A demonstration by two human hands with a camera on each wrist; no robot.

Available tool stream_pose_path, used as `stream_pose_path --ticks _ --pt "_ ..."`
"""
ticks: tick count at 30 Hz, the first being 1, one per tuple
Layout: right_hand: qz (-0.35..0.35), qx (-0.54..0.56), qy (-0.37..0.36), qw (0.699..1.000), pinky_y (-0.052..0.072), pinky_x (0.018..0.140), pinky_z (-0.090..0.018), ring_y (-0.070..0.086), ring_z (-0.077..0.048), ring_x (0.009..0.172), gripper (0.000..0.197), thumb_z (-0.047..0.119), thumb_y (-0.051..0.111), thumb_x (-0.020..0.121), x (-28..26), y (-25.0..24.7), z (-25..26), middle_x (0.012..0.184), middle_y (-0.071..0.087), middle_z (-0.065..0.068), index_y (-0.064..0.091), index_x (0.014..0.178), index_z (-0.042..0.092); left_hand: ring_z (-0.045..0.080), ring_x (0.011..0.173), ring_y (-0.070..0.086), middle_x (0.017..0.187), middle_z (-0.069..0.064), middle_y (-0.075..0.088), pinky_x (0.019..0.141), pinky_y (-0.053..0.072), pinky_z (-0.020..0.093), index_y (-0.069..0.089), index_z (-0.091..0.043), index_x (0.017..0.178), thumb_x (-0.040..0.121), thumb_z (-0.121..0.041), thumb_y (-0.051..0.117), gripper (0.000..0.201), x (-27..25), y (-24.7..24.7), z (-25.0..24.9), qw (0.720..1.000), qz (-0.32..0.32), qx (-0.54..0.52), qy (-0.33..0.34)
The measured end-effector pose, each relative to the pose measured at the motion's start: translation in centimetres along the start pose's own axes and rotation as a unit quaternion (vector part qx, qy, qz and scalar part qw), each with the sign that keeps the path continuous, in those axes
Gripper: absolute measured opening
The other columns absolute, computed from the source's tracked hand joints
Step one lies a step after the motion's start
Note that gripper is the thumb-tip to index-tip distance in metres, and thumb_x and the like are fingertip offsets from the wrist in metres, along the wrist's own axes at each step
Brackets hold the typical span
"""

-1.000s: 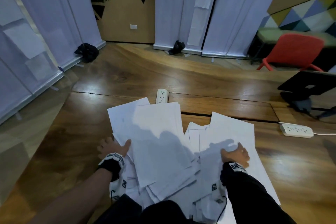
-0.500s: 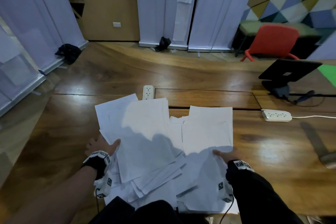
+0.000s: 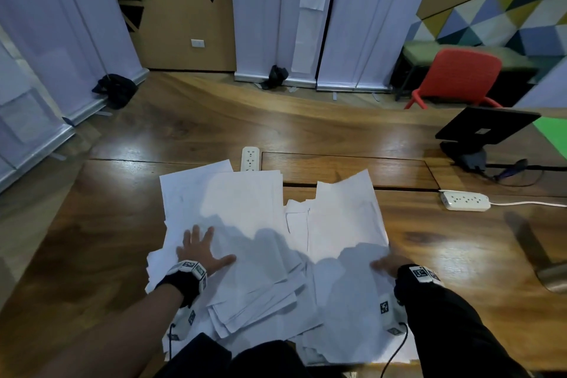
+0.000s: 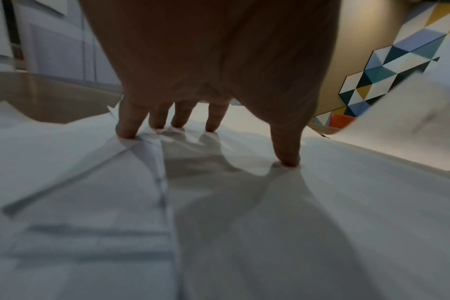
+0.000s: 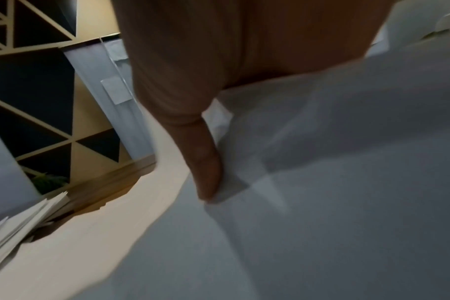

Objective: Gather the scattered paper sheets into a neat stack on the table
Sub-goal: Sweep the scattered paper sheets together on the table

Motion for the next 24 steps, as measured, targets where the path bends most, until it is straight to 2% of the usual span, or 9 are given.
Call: stream_pose_path --ticks 3,6,9,11,14,17,19,21,24 --pt "0.016 0.004 -0.003 1.0 0.058 0.082 -0.042 0.068 -0.034 0.095 0.058 0.01 0.074 0.073 0.9 0.9 -0.9 0.111 0.067 -0.02 0.053 0.126 0.002 0.03 0.149 -0.01 0.161 0.007 -0.014 0.118 0.01 0.053 -0.003 -0.03 0.151 0.067 -0.08 0.051 0.111 0.3 -0.1 0.5 1.0 0.0 0.003 0.011" --pt "0.042 0.035 -0.008 0.998 0.058 0.079 -0.039 0.07 -0.031 0.089 0.051 0.012 0.08 0.066 1.1 1.6 -1.1 0.101 0.072 -0.018 0.064 0.113 0.001 0.029 0.149 -0.011 0.16 0.006 -0.016 0.119 0.009 0.054 -0.004 -0.031 0.151 0.066 -0.081 0.051 0.113 0.3 -0.1 0.9 1.0 0.011 0.011 0.021" --pt "0.043 0.021 -0.027 0.999 0.056 0.074 -0.036 0.067 -0.027 0.074 0.025 0.011 0.072 0.076 0.3 0.9 -0.4 0.083 0.07 -0.015 0.065 0.098 0.0 0.027 0.148 -0.013 0.16 0.004 -0.018 0.117 0.005 0.058 -0.006 -0.033 0.15 0.065 -0.083 0.049 0.114 0.1 0.1 1.1 1.0 0.01 0.013 0.023" --pt "0.02 0.02 -0.032 0.999 0.053 0.07 -0.035 0.061 -0.025 0.068 0.017 0.014 0.067 0.082 0.1 -0.7 -0.3 0.073 0.064 -0.012 0.062 0.09 0.0 0.027 0.148 -0.014 0.16 0.003 -0.019 0.116 0.004 0.059 -0.007 -0.034 0.15 0.064 -0.084 0.049 0.114 0.1 0.3 1.2 1.0 0.008 0.012 0.026" --pt "-0.04 0.072 -0.026 0.996 0.049 0.068 -0.032 0.061 -0.029 0.083 0.032 0.009 0.069 0.082 0.6 -4.5 -0.7 0.098 0.068 -0.021 0.063 0.106 -0.011 0.028 0.148 -0.014 0.16 0.004 -0.02 0.116 0.006 0.059 -0.007 -0.033 0.15 0.064 -0.083 0.049 0.115 0.2 0.4 1.1 0.999 0.012 0.013 0.029" --pt "-0.086 0.125 -0.032 0.988 0.041 0.072 -0.034 0.056 -0.029 0.086 0.047 0.015 0.074 0.08 0.5 -8.3 -0.2 0.101 0.061 -0.02 0.058 0.112 -0.016 0.028 0.148 -0.014 0.16 0.004 -0.019 0.116 0.006 0.059 -0.006 -0.032 0.151 0.064 -0.083 0.05 0.115 0.1 0.1 1.0 0.999 0.011 0.015 0.03" --pt "-0.091 0.163 -0.05 0.981 0.038 0.077 -0.037 0.053 -0.03 0.088 0.043 0.016 0.073 0.081 0.0 -9.8 0.9 0.1 0.058 -0.018 0.058 0.109 -0.012 0.028 0.148 -0.013 0.16 0.004 -0.019 0.116 0.006 0.059 -0.006 -0.031 0.151 0.065 -0.082 0.05 0.114 0.0 0.0 1.0 0.999 0.011 0.017 0.029" --pt "-0.078 0.218 -0.08 0.97 0.038 0.079 -0.038 0.053 -0.029 0.083 0.024 0.009 0.074 0.08 -0.4 -10.0 2.5 0.094 0.059 -0.018 0.061 0.094 -0.005 0.028 0.148 -0.013 0.16 0.005 -0.018 0.117 0.005 0.058 -0.006 -0.031 0.151 0.066 -0.081 0.051 0.114 -0.2 -0.2 0.8 0.999 0.014 0.014 0.029" --pt "-0.039 0.262 -0.099 0.959 0.042 0.079 -0.039 0.056 -0.029 0.078 0.016 0.005 0.076 0.075 -0.5 -6.7 5.7 0.08 0.062 -0.015 0.06 0.076 0.006 0.029 0.149 -0.009 0.161 0.005 -0.014 0.117 0.008 0.056 -0.001 -0.031 0.151 0.066 -0.079 0.053 0.112 -0.3 -0.5 0.9 0.999 0.007 0.012 0.034"
Point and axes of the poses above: each hand's wrist, its own x-axis towards the middle knuckle, its own y-axis out of the palm, z = x × y, the point moved 1 cm from there along x, towards the middle knuckle
